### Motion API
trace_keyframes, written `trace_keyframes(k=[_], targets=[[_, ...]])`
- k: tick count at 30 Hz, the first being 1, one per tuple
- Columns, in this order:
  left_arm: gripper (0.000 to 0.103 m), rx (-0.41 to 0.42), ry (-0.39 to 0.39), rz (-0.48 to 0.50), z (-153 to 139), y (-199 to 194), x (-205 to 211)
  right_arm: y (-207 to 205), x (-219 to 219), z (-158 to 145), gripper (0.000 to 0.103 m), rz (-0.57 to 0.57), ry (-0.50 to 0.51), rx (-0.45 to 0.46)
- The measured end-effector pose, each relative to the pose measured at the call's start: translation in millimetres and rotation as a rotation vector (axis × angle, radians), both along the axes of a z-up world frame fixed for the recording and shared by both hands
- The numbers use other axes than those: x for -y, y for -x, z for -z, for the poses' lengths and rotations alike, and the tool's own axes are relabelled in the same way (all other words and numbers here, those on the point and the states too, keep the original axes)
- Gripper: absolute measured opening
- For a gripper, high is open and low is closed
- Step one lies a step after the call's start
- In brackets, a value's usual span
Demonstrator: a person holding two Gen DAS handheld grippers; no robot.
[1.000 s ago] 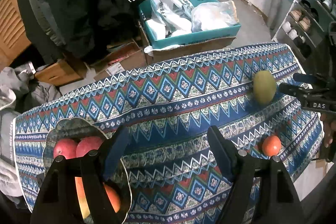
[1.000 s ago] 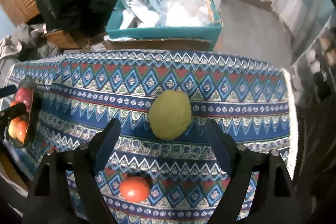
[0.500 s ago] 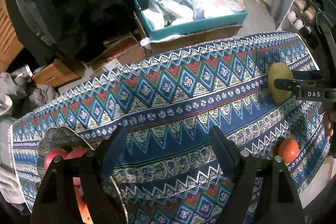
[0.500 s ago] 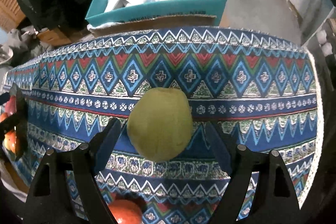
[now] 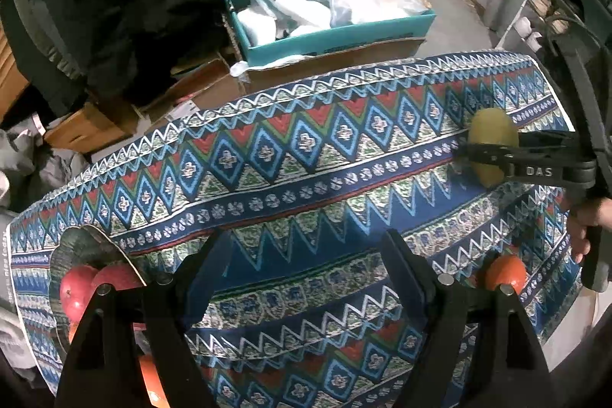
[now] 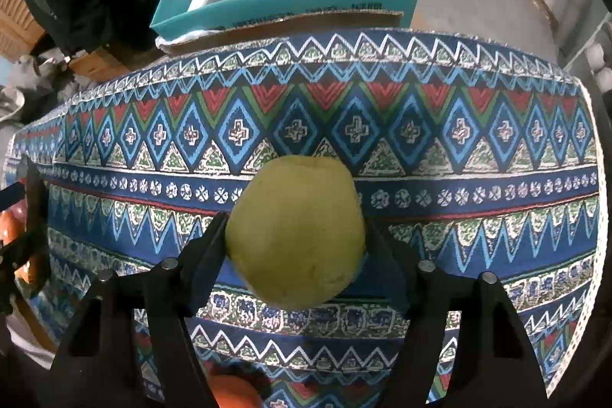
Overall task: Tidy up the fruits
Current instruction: 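Grasp the yellow-green pear with the right tool while the left tool approaches the small orange, then grasp the small orange with the left tool while the right tool holds the pear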
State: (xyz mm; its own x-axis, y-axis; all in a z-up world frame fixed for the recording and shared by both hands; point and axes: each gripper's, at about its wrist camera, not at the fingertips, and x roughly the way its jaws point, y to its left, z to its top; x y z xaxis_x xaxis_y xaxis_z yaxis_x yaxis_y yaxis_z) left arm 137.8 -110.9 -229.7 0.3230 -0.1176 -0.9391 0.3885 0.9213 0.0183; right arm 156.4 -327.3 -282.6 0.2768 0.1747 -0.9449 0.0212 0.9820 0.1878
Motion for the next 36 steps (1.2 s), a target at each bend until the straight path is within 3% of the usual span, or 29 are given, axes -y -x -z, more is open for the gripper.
trace_keyframes(k=[8,23,36], targets=[[0.082,-0.02,0.033,0.031,-4.9,12.4,21.3,12.6,-0.8,-4.0,0.068,0.001,0.028,0.018],[0.082,-0.032,0.019,0.185,-3.1,57.3,80.9,91.1,31.0,-53.6,0.068,0.017,0.054,0.054],[0.082,-0.094,0.074,0.268,19.9,89.5,115.7,131.9,44.0,-54.3,0.068,0.031,0.083,0.047]])
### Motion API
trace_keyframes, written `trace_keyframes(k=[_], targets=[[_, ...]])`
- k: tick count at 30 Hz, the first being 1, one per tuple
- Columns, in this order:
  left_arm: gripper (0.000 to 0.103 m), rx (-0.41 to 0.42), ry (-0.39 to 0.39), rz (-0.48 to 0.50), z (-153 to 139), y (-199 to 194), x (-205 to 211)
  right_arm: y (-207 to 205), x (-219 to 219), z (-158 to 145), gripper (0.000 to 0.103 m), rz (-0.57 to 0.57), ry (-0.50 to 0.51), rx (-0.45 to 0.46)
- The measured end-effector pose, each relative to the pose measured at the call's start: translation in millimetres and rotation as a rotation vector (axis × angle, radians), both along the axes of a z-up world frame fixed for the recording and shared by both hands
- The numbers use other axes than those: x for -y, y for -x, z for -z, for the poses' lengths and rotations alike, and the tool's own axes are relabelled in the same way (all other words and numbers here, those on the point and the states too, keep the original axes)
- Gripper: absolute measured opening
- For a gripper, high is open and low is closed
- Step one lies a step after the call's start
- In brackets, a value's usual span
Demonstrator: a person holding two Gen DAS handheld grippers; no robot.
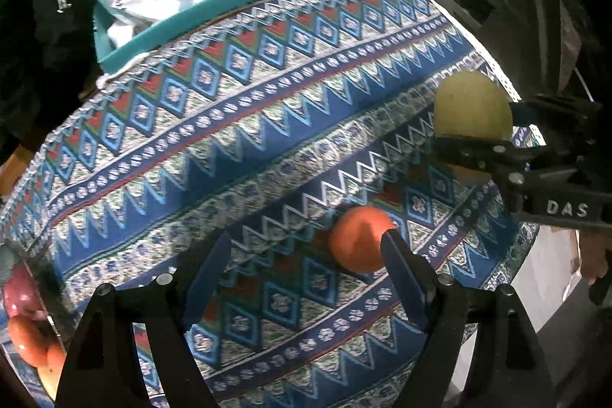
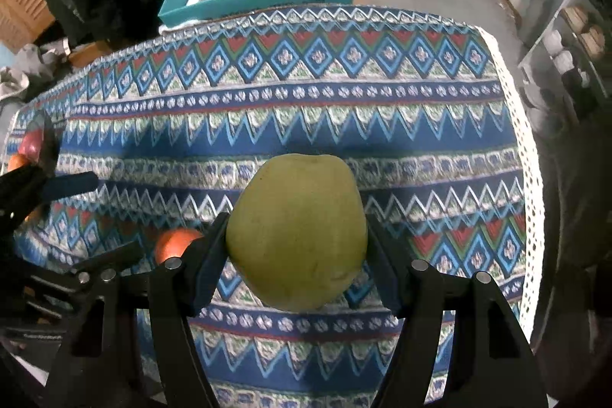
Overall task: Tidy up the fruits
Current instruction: 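Grasp the small orange with the left tool while the right tool holds the pear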
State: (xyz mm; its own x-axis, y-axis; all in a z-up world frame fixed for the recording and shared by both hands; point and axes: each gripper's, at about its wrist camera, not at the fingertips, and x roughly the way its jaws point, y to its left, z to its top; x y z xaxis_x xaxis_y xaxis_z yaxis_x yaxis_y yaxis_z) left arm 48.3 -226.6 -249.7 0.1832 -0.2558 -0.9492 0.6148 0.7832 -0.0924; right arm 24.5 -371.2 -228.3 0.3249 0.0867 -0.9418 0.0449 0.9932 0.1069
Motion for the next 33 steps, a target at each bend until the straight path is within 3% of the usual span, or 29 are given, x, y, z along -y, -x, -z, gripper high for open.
trace_keyframes(k=[8,21,26,31,33], targets=[[0.082,-0.005,0.001,0.072,13.7,13.9,23.0,20.2,9.5,3.2,0.068,0.018,-0.021,-0.008],[0.081,-0.05,0.016,0.072,38.5,12.3,42.7,20.3,20.7,15.3,0.068,0.058,-0.061,-0.032],[0.069,-0.087,0.028,0.086,45.1,13.5,49.3,20.0,21.0,17.7,0.068,0.059,-0.066,-0.034],[0.05,-0.085,0.015,0.08,50.4,12.5,51.2,20.3,18.9,19.4,0.068,0.053,-0.068,-0.037],[0.05,-0.091,0.024,0.076,50.6,12.8,47.6,19.7,17.2,19.9,0.068,0.049,-0.068,-0.037]])
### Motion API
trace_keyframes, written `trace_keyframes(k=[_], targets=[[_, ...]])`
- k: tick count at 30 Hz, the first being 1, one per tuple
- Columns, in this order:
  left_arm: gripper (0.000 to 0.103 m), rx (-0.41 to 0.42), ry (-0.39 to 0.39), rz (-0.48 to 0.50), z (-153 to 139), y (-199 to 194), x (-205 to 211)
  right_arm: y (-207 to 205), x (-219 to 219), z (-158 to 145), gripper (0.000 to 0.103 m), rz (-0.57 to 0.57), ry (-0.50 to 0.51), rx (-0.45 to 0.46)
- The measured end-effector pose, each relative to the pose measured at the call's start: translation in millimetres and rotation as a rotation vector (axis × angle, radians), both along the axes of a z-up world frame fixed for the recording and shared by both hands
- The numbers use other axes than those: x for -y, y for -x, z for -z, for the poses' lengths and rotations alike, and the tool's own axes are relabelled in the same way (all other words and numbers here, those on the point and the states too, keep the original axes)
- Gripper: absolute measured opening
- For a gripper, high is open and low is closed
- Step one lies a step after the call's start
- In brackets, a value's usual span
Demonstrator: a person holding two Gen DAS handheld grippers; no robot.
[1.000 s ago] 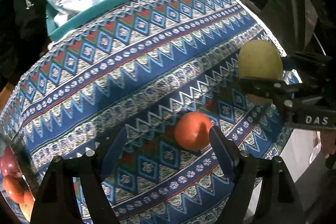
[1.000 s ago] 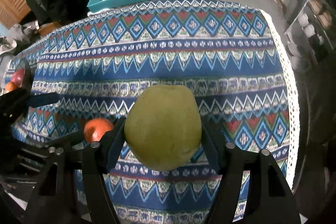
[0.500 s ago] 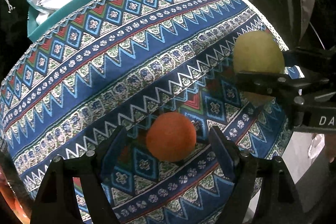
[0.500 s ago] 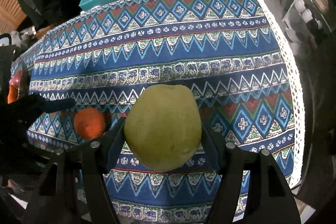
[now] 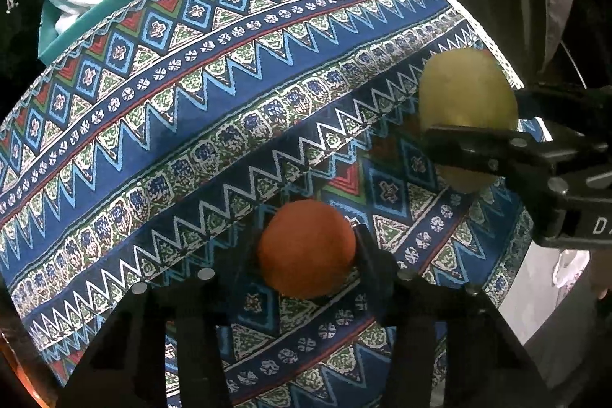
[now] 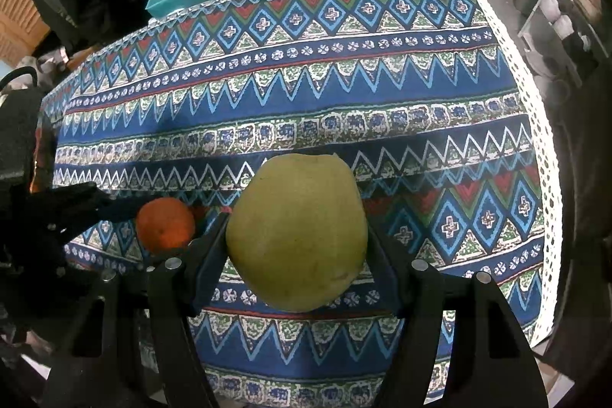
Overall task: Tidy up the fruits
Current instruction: 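Grasp the small orange with the left tool while the right tool holds the pear, then carry the pear and orange with both tools over the glass bowl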
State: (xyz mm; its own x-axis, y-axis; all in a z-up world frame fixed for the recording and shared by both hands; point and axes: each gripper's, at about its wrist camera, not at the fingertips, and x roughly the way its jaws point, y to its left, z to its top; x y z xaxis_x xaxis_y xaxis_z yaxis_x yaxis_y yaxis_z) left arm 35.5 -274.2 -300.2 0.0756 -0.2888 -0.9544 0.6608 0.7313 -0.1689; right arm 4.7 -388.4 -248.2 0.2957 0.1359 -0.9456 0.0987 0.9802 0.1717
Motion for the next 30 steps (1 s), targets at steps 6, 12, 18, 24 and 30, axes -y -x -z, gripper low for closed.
trace_keyframes(k=[6,12,18,24,30], targets=[[0.049,0.047,-0.002,-0.014,-11.8,1.4,-19.2,-0.9,-4.4,-4.7,0.068,-0.019,0.014,0.016],[0.049,0.113,0.023,-0.047,-36.2,1.0,-32.0,-1.6,-11.8,-13.8,0.068,-0.038,0.023,0.046],[0.049,0.161,0.036,-0.077,-60.3,-1.2,-45.2,-2.6,-20.0,-27.8,0.068,-0.06,0.038,0.083],[0.049,0.208,0.039,-0.101,-76.6,-2.1,-47.4,-3.1,-31.8,-46.2,0.068,-0.091,0.055,0.134],[0.049,0.217,0.057,-0.142,-89.9,-3.9,-60.2,-2.4,-42.6,-66.2,0.068,-0.113,0.049,0.187]])
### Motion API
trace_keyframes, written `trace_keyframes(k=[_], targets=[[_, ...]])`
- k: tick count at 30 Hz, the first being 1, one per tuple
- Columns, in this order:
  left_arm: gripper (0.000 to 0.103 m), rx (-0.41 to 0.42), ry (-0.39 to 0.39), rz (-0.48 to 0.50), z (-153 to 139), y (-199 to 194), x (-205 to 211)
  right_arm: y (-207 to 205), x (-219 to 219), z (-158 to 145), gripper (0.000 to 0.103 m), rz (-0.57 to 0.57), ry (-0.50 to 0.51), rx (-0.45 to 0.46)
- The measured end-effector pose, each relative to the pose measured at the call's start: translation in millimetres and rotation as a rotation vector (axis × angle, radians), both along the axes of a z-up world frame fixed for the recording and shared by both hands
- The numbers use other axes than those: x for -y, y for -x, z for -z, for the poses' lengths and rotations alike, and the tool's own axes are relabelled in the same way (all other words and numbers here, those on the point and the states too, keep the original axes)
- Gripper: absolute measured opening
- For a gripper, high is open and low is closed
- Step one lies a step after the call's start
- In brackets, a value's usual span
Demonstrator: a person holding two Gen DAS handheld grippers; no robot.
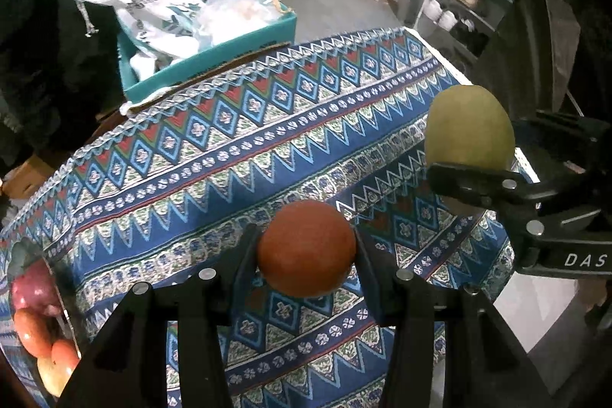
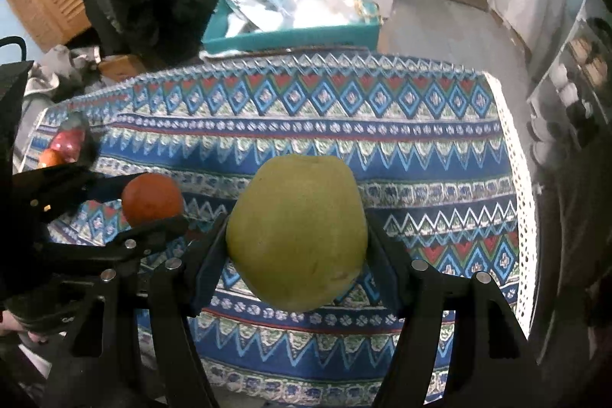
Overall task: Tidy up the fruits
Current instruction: 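Carry the pear and orange with both tools over the glass bowl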
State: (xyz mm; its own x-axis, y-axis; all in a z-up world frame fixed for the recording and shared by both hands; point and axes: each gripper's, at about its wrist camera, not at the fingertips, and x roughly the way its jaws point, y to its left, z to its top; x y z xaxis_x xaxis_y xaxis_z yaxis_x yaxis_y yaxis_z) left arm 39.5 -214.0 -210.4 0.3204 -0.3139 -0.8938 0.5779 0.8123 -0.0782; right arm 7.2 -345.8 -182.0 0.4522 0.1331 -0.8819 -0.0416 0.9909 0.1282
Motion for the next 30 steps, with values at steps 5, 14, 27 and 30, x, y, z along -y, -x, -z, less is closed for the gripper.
trace_keyframes(k=[5,14,27,30], targets=[[0.049,0.022,0.014,-0.031,-15.5,0.2,-15.4,0.9,-11.5,-15.5,0.068,-0.023,-0.005,0.042],[0.049,0.043,0.058,-0.084,-41.5,0.2,-44.0,0.8,-35.9,-39.4,0.068,-0.076,-0.012,0.103],[0.049,0.109,0.082,-0.156,-72.1,5.2,-92.3,-2.3,-76.1,-64.0,0.068,-0.153,-0.015,0.161],[0.049,0.118,0.085,-0.17,-77.0,7.0,-103.6,-3.2,-87.1,-69.9,0.068,-0.171,-0.014,0.172]])
